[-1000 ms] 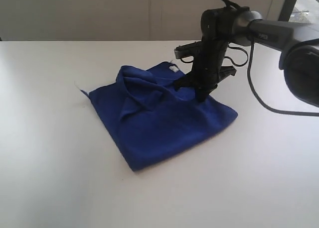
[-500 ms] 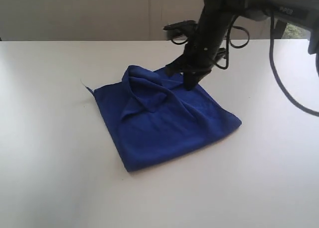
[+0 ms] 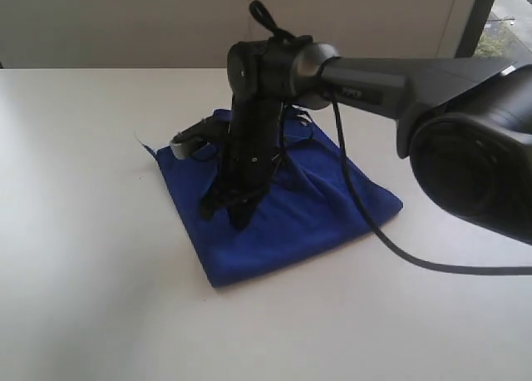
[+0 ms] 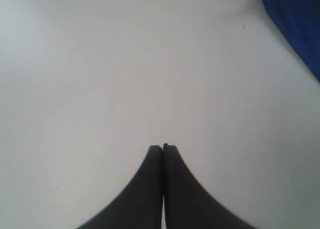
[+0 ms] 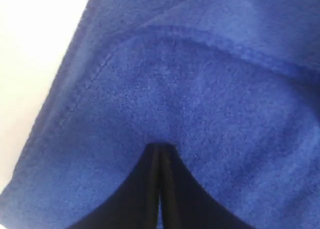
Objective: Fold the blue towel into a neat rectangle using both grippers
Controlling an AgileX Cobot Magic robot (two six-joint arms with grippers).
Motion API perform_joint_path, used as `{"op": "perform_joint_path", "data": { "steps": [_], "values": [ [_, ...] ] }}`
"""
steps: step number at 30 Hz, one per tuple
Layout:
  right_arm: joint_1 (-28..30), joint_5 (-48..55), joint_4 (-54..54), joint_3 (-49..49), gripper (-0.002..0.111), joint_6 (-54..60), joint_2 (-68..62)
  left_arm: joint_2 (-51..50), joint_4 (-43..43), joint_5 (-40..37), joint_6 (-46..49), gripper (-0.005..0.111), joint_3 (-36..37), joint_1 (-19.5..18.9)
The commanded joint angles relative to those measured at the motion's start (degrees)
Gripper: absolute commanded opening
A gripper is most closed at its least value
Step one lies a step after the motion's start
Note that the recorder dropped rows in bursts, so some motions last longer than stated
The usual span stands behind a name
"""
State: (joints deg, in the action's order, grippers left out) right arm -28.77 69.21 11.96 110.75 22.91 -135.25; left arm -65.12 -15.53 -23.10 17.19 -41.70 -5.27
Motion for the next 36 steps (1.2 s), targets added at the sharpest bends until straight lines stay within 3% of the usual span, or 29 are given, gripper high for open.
{"op": "perform_joint_path", "data": {
  "steps": [1,16,24,36],
  "values": [
    [-1.03,-2.48,-1.36,-0.17,0.000,-4.22,-1.39,0.49,-0.55,-0.47,0.18,0.000,0.54,0.38],
    [-0.92,-20.65,-3.40,0.50,0.000,-29.43,-3.63,0.49,-0.55,-0.47,0.56,0.000,0.54,0.38],
    [-0.18,-16.12,-6.44,1.76,0.000,-25.46,4.90,0.49,-0.55,-0.47,0.56,0.000,0.54,0.38],
    [13.05,-12.17,-7.97,1.76,0.000,-21.57,3.07,0.49,-0.55,-0.47,0.56,0.000,0.54,0.38]
  ]
}}
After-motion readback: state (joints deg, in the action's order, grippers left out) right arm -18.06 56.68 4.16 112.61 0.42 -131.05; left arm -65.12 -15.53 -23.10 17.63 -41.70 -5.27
